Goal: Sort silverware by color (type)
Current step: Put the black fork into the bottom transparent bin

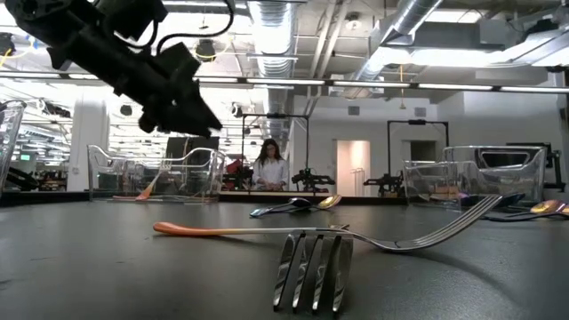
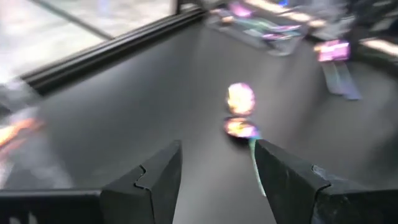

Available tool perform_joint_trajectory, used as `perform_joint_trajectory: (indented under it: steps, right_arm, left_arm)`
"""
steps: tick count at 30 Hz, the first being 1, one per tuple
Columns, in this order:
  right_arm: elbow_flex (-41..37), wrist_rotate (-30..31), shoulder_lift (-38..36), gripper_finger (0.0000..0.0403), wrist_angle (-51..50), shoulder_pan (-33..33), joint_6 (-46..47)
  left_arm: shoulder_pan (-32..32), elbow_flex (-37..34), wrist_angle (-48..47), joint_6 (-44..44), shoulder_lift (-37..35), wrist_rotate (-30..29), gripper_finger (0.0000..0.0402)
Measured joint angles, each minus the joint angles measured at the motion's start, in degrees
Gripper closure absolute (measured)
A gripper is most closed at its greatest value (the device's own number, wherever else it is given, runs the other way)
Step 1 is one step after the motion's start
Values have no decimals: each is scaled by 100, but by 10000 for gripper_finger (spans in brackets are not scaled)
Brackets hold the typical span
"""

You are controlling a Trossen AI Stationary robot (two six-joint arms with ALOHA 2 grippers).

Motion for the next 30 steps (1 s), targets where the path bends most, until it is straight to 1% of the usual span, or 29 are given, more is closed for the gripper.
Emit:
perform_joint_trajectory:
  steps: [1, 2, 4, 6, 7, 10, 11, 13, 15, 16, 18, 20, 22, 24, 27, 30]
  right_arm:
    - [2, -7, -2, 375, -3, -23, -24]
    - [3, 3, 0, 386, -11, -54, -31]
    - [47, 174, 9, 386, -93, -110, 74]
    - [140, 582, 24, 380, -376, -183, 314]
    - [175, 965, 36, 380, -540, -239, 473]
    - [261, 3094, 50, 388, -1088, -470, 1046]
    - [263, 3974, 50, 392, -1148, -534, 1145]
    - [270, 5396, 42, 397, -1110, -685, 1122]
    - [280, 6448, 35, 398, -996, -927, 737]
    - [280, 6764, 2, 398, -931, -1098, 507]
    - [283, 7010, -17, 399, -713, -1478, 117]
    - [320, 6990, -13, 399, -389, -1831, -255]
    - [387, 6928, -15, 400, 154, -2088, -1018]
    - [429, 6858, -15, 400, 1020, -2306, -2304]
    - [433, 6595, -15, 400, 2583, -2537, -4552]
    - [440, 5998, -17, 400, 3898, -2706, -6427]
  left_arm:
    - [-10, 0, 132, 55, 0, 184, 212]
    - [-30, 0, 266, 101, 0, 341, 212]
    - [-94, 2, 533, 211, 0, 554, 212]
    - [-191, 2, 773, 296, 0, 623, 212]
    - [-248, 2, 887, 307, 0, 617, 212]
    - [-473, 4, 1346, 328, 95, 501, 212]
    - [-573, 4, 1523, 377, 182, 454, 212]
    - [-749, 4, 2019, 541, 416, 427, 212]
    - [-892, 5, 2727, 747, 718, 514, 212]
    - [-946, 7, 3028, 868, 859, 651, 212]
    - [-1023, 22, 3626, 1094, 1149, 1009, 212]
    - [-1066, 131, 4039, 1126, 1396, 1249, 212]
    - [-1097, 356, 4220, 1112, 1673, 1319, 212]
    - [-1102, 614, 4113, 1127, 1977, 1317, 212]
    - [-1100, 1061, 4007, 1391, 2508, 1467, 212]
    - [-1103, 1505, 4000, 1728, 2953, 1697, 212]
